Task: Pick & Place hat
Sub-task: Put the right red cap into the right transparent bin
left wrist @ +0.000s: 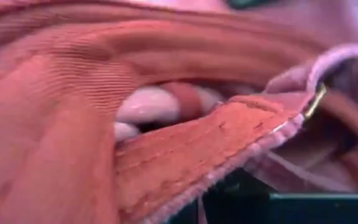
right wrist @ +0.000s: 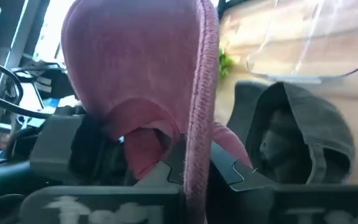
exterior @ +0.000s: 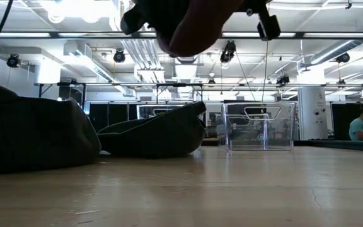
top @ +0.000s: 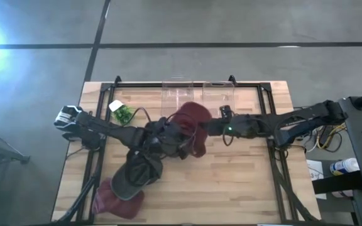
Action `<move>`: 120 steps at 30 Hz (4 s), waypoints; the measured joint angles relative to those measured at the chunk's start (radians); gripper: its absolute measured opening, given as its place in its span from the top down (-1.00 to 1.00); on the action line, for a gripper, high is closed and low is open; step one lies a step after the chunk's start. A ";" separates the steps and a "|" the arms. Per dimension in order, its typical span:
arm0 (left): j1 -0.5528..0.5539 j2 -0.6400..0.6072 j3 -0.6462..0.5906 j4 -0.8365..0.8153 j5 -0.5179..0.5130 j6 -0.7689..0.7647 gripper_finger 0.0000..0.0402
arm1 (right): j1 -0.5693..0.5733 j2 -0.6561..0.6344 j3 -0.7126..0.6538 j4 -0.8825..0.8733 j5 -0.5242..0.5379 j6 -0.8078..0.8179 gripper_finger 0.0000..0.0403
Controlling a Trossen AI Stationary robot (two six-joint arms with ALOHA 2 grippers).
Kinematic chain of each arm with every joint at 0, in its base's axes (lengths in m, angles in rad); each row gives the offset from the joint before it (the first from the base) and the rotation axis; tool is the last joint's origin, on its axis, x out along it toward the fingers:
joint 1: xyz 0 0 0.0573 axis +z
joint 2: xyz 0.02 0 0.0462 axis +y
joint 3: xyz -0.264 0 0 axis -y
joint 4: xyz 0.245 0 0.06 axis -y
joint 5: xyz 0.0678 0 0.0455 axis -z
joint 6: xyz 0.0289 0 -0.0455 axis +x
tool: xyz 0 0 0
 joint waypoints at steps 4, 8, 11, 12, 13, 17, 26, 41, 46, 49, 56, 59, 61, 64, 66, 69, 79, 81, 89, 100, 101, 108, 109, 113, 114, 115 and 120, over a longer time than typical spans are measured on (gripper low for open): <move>-0.004 0.000 0.000 -0.064 -0.012 -0.002 0.99 | -0.015 -0.006 -0.003 0.001 -0.098 0.025 0.94; -0.007 0.000 0.000 -0.070 -0.011 0.053 0.99 | -0.031 -0.009 -0.011 -0.005 -0.186 0.055 0.94; -0.013 0.000 0.005 -0.096 0.008 0.113 0.99 | -0.030 -0.012 -0.025 0.002 -0.194 0.109 0.93; -0.018 0.000 0.006 -0.107 0.014 0.129 0.99 | -0.029 -0.016 -0.028 0.011 -0.202 0.114 0.94; -0.025 0.000 0.007 -0.116 0.014 0.145 0.99 | -0.029 -0.022 -0.030 0.014 -0.215 0.111 0.94; -0.063 -0.017 0.008 -0.107 0.022 0.200 0.99 | -0.033 -0.028 -0.030 -0.008 -0.268 0.104 0.94; -0.118 -0.069 0.008 -0.103 0.014 0.114 0.99 | -0.035 -0.021 -0.040 -0.058 -0.284 0.120 0.93; -0.114 -0.065 0.030 -0.107 0.133 -0.220 0.69 | -0.046 0.000 -0.043 -0.117 -0.267 0.071 0.93; -0.113 -0.047 0.030 -0.091 0.132 -0.252 0.23 | -0.060 0.000 -0.044 -0.118 -0.264 0.055 0.93; -0.114 -0.039 0.030 -0.008 0.129 -0.237 0.06 | -0.066 0.000 -0.045 -0.116 -0.245 0.058 0.93; -0.097 0.034 0.029 0.081 0.082 -0.126 0.00 | -0.089 0.042 -0.047 -0.039 -0.244 0.099 0.93; -0.089 0.077 0.027 0.081 0.081 -0.135 0.00 | -0.089 0.061 -0.047 -0.016 -0.241 0.112 0.93; -0.089 0.095 0.027 0.080 0.070 -0.135 0.00 | -0.089 0.075 -0.047 -0.014 -0.254 0.132 0.93; -0.093 0.119 0.027 0.080 0.055 -0.132 0.00 | -0.086 0.095 -0.047 0.053 -0.307 0.140 0.93; -0.091 0.126 0.027 0.079 0.055 -0.130 0.00 | -0.082 0.101 -0.047 0.058 -0.306 0.140 0.93; -0.093 0.124 0.027 0.079 0.077 -0.110 0.00 | -0.082 0.110 -0.046 0.020 -0.317 0.138 0.93; -0.101 0.090 0.036 -0.013 0.167 -0.148 0.00 | -0.081 0.087 -0.045 -0.082 -0.326 0.077 0.93; -0.104 0.077 0.044 -0.030 0.170 -0.191 0.00 | -0.081 0.087 -0.045 -0.105 -0.327 0.075 0.93; -0.103 0.068 0.053 -0.094 0.300 -0.431 -0.05 | -0.087 0.087 -0.047 -0.110 -0.299 0.024 0.93; -0.141 0.063 0.083 -0.134 0.484 -0.398 -0.21 | -0.106 0.096 -0.057 -0.130 -0.263 0.009 0.93; -0.148 0.063 0.084 -0.164 0.515 -0.401 -0.21 | -0.110 0.096 -0.061 -0.137 -0.258 0.008 0.93; -0.231 0.063 0.098 -0.342 0.584 -0.421 -0.20 | -0.114 0.096 -0.088 -0.170 -0.254 0.012 0.93; -0.241 0.063 0.099 -0.375 0.571 -0.433 -0.20 | -0.114 0.096 -0.093 -0.168 -0.269 0.019 0.93; -0.268 0.063 0.097 -0.448 0.475 -0.490 -0.20 | -0.114 0.096 -0.117 -0.161 -0.299 0.050 0.93; -0.271 0.063 0.096 -0.449 0.445 -0.494 -0.20 | -0.114 0.096 -0.122 -0.162 -0.314 0.054 0.93; -0.275 0.064 0.095 -0.445 0.412 -0.498 -0.20 | -0.114 0.096 -0.125 -0.161 -0.334 0.055 0.93; -0.276 0.066 0.079 -0.437 0.326 -0.502 -0.20 | -0.095 0.097 -0.150 -0.163 -0.407 0.081 0.93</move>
